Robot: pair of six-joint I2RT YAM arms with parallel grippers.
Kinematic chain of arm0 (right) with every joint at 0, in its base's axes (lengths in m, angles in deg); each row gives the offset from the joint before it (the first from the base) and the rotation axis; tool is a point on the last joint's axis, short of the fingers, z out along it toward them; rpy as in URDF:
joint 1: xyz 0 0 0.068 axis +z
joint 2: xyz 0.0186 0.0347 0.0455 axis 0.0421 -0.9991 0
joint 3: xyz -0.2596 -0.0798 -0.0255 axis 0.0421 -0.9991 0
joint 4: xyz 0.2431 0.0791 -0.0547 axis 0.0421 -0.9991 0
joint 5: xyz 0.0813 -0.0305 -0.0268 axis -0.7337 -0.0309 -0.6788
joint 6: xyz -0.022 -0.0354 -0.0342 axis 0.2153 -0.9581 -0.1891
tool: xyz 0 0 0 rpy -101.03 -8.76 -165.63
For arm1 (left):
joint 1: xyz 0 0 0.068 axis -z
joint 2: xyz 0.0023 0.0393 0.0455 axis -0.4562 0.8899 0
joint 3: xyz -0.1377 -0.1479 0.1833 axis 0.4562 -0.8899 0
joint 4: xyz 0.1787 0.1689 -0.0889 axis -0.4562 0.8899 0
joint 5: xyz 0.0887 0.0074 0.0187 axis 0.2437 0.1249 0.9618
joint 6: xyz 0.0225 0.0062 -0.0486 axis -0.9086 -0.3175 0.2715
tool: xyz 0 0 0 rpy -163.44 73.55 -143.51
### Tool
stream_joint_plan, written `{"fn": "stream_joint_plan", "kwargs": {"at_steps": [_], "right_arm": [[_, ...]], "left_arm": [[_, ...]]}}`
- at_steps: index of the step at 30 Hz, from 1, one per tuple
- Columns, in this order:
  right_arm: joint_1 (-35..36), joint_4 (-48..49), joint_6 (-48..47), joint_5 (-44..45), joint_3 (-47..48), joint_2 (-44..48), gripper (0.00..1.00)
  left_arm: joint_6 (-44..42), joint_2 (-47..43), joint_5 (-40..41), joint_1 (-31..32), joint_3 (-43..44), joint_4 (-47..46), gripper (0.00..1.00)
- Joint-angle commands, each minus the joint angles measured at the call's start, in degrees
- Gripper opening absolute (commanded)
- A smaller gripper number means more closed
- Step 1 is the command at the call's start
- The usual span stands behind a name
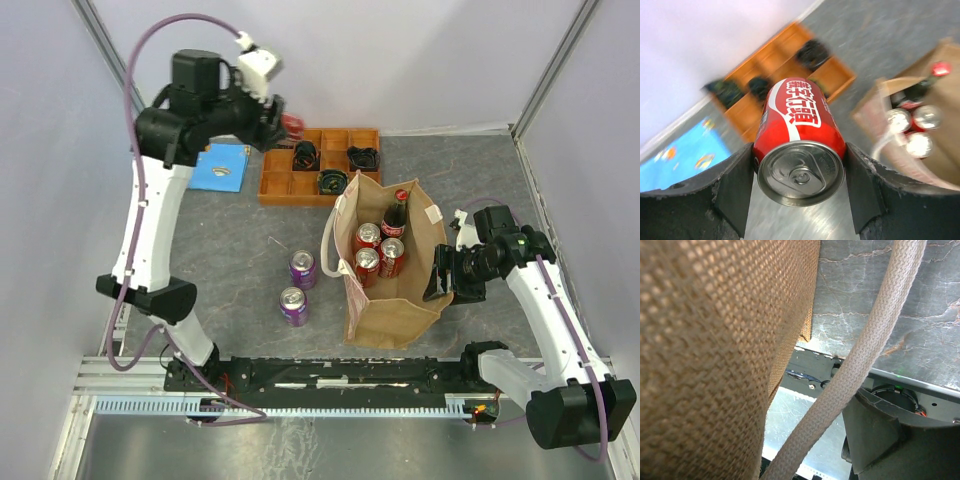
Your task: Place the beverage into the canvas bag
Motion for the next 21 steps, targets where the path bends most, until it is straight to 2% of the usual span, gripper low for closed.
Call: {"fn": "stream_joint_plan", "kwargs": {"at_steps": [1,5,9,16,21], "right_arm": [[0.4,-1.8,0.2,0.8,-0.4,0.8,0.73],[0.5,-2.5,-0.1,1.2,0.4,0.5,0.73],[0.5,-4.1,-0.2,1.6,1.4,1.0,0.73],[0.5,-8.7,0.2,5.4,6.7,2.9,0.73],[0.5,-12.4,-0.4,6.5,11.3,2.8,0.73]], "left_arm": [[8.2,1.7,-7.0,13.3,5.3,-5.1,0.03],[9.0,2.7,-7.9,23.6,1.3,-8.5,0.03],[5.9,4.1,-7.4,30.4,-2.5,-8.5,0.03],[-0.9,4.5,-6.4,38.3,-13.2,-11.6,0.03],[-3.6,8.3,-4.7,41.3,-15.8,-12.5,0.03]]}}
